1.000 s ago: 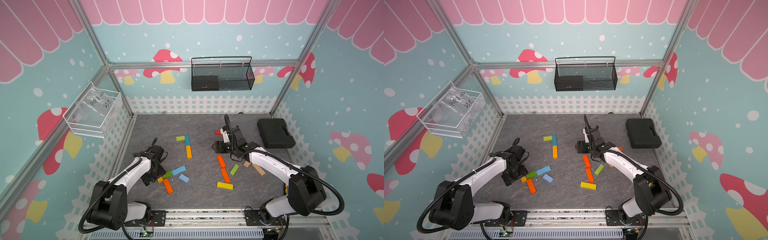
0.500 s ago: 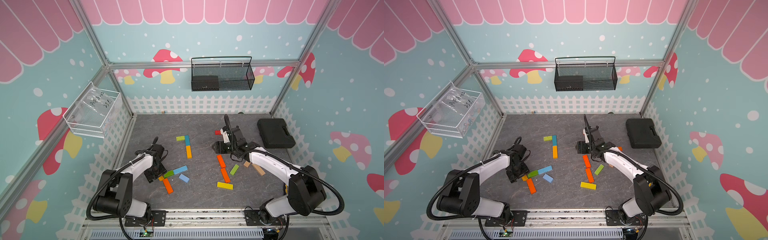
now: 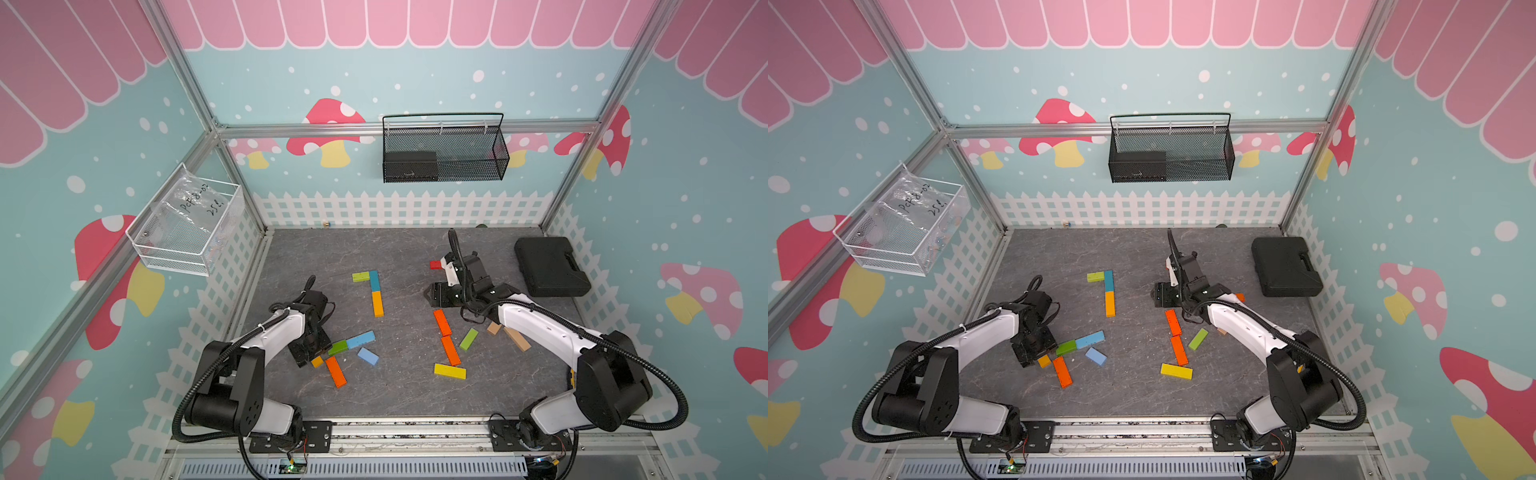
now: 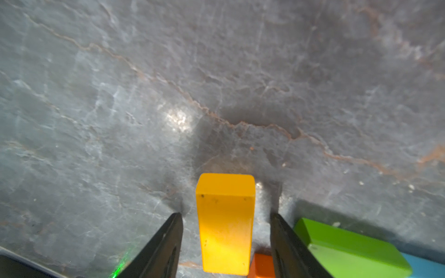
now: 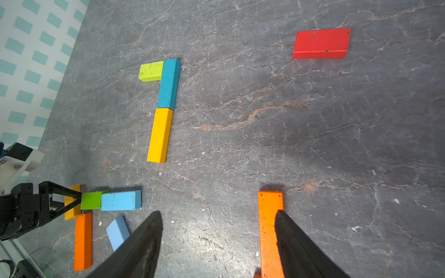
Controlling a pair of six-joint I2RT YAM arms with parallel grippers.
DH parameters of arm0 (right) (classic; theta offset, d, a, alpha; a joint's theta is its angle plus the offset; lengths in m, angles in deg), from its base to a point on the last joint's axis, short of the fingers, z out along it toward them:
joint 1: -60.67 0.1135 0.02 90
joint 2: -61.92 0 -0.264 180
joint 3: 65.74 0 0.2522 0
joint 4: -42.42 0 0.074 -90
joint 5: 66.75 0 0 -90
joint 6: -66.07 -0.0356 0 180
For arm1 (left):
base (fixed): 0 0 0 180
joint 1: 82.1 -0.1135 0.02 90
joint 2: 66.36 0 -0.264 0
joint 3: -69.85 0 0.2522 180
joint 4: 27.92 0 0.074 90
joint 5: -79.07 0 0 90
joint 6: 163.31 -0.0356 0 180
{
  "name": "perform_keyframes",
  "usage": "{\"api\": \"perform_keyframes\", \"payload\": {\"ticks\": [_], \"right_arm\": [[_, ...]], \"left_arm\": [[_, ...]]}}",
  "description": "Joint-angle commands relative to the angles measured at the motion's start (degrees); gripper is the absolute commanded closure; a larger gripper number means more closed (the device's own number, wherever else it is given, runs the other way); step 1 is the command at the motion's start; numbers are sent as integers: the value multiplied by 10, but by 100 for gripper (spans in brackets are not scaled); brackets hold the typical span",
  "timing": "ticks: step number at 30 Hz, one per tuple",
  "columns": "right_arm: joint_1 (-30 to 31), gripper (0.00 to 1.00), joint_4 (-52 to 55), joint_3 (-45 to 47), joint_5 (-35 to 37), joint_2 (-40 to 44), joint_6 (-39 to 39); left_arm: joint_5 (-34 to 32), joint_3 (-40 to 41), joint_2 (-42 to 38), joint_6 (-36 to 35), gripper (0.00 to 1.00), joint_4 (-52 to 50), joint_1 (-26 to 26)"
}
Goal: Assemble a giraffe with building blocks
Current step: Pick up the building block from the center of the board, then assemble the building block at the center of the board.
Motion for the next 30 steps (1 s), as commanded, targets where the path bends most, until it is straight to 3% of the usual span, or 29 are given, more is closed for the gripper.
{"api": "perform_keyframes", "payload": {"ticks": [1,10,15,18,21,25,30], "right_arm": [[5,25,-2,-16,0,-9,1],[5,25,-1,-12,3,-6,1],[5,25,-2,-12,-1,-8,-2],[5,25,-1,-13,1,-7,-3],[5,25,-1,-13,8,-2,-3],[4,25,6,-11,19,7,-2],[2,24,18,6,36,34,-1]], "left_arm": [[-5,13,-2,3,44,9,-3],[-9,-1,-34,-4,68,-15,0],[-30,-84,-88,-17,72,-105,13],[-58,-184,-106,-14,72,-167,59],[-67,-303,-63,-13,72,-194,127],[-65,-432,58,-18,71,-186,228],[-26,-498,180,-19,71,-140,283]]}}
